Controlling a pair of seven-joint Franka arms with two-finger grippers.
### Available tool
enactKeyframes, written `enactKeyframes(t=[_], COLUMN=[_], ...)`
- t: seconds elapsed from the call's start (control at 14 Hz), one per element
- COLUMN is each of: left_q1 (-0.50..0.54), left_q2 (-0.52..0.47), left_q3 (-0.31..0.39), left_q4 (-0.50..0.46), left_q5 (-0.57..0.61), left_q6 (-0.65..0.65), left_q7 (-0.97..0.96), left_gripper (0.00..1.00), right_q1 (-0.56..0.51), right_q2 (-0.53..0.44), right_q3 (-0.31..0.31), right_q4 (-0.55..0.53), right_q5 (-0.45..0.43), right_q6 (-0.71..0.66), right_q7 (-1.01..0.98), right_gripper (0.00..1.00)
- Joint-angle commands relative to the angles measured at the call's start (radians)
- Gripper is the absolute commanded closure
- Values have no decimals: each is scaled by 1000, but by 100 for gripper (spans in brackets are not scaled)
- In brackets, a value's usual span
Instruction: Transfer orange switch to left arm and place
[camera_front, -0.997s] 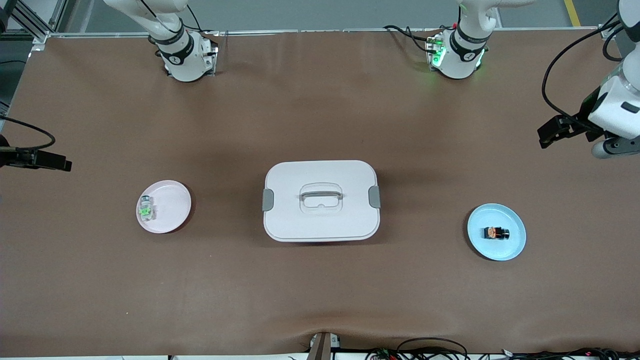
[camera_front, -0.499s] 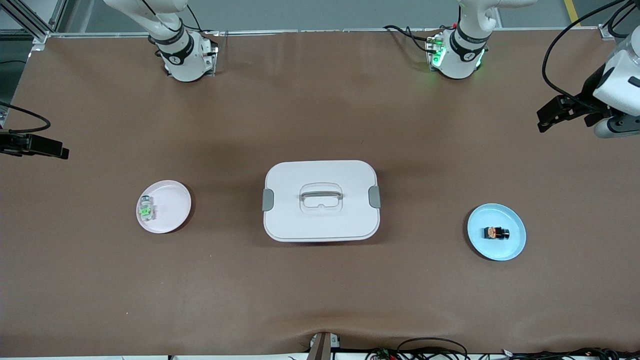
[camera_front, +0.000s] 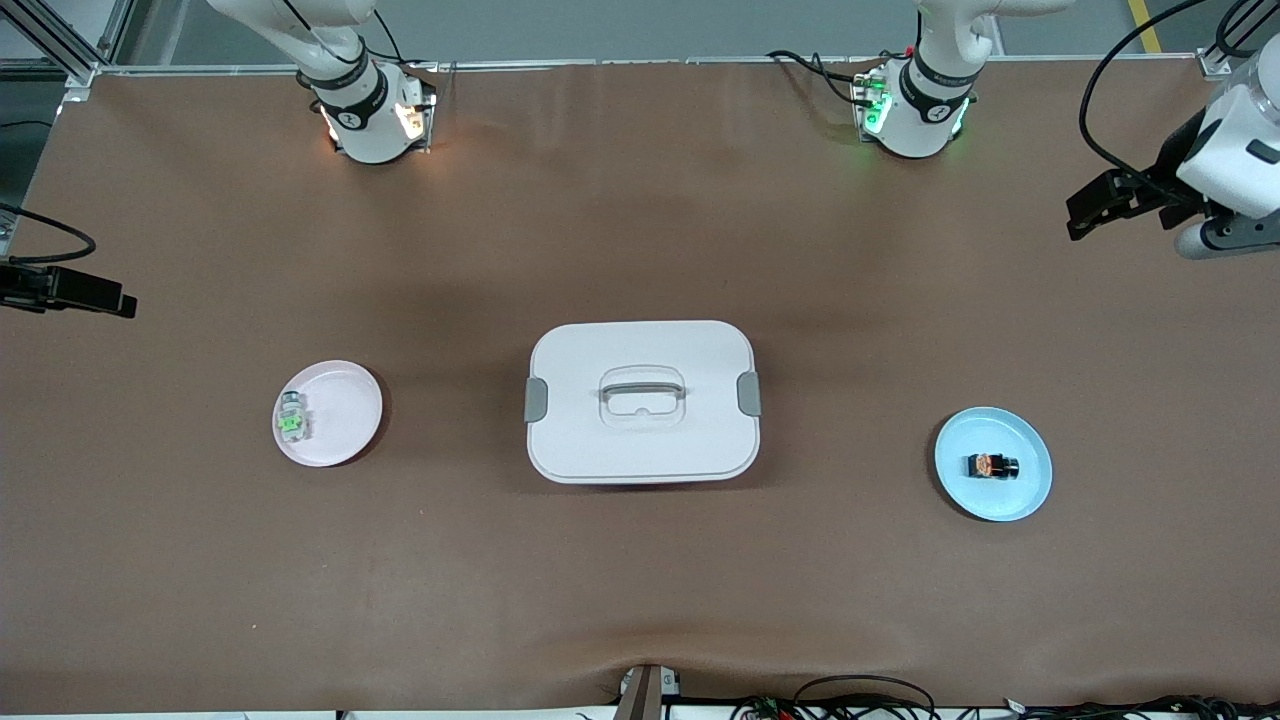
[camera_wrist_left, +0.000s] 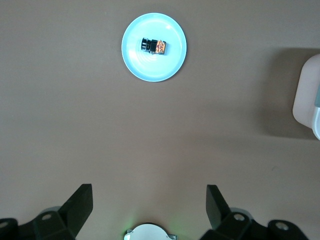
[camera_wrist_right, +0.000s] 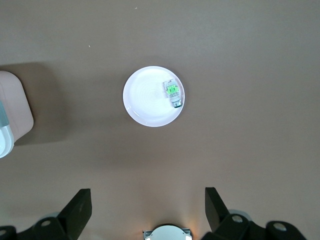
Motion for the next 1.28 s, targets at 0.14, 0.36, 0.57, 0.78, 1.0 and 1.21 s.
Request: enactKeyframes(t=[0.14, 0.36, 0.57, 0.78, 1.0, 1.21], left_q1=[-4, -7, -6, -6, -4, -3], left_q2=[-13, -12, -13, -13, -13, -15], left_q3=[7, 7, 5, 5, 5, 5], left_q4=[17, 17, 17, 18, 18, 18], left_q5=[-34, -34, -36, -36, -36, -36], left_q6=[-21, -17, -17, -13, -10, -11], left_q7=[15, 14, 11, 9, 9, 9], left_gripper=[0, 0, 0, 0, 0, 0], right_q1=[-17, -13, 53, 95, 93, 96], right_q2=[-31, -43, -99, -207, -329, -365], right_q3=[7, 6, -55, -112, -112, -112], right_q4=[-26, -46, -134, -310, -512, -564], right_q5=[23, 22, 20, 22, 22, 22], right_q6=[-4, 1, 39, 134, 240, 258], right_q7=[-2, -2, -2, -3, -3, -3], right_gripper=[0, 0, 0, 0, 0, 0])
